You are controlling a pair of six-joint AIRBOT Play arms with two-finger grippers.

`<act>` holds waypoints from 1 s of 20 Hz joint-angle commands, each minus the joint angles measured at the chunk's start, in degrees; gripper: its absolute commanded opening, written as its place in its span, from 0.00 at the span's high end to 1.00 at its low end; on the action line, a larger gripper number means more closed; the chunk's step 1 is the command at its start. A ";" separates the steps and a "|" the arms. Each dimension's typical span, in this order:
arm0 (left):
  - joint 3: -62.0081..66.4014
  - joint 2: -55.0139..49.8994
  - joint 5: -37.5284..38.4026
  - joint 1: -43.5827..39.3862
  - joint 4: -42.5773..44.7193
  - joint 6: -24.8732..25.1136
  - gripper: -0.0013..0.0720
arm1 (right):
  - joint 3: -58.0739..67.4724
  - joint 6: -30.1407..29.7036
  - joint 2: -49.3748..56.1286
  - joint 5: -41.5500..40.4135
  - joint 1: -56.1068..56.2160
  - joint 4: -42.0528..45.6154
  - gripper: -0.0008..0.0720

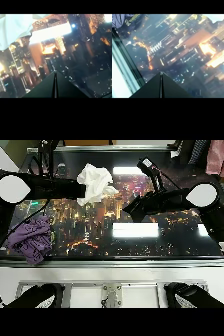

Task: Fold the clothes and pants, and hang the long-sleeved shirts on hangers.

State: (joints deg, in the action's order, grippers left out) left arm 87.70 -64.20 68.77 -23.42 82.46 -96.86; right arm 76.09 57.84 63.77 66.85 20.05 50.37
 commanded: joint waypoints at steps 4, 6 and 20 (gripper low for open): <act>-0.02 0.02 0.00 0.07 0.00 0.02 0.95 | -0.02 0.00 -0.04 0.00 0.07 -0.02 0.96; -0.02 0.02 0.00 0.07 0.00 0.02 0.95 | -0.02 0.00 -0.04 0.00 0.07 -0.02 0.96; -1.73 -0.07 17.07 21.97 9.57 6.64 0.05 | -0.02 0.00 -0.04 0.00 0.07 -0.02 0.96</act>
State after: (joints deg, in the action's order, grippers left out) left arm 87.22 -64.23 79.15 -10.61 90.76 -92.38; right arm 76.09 57.84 63.77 66.85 20.05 50.37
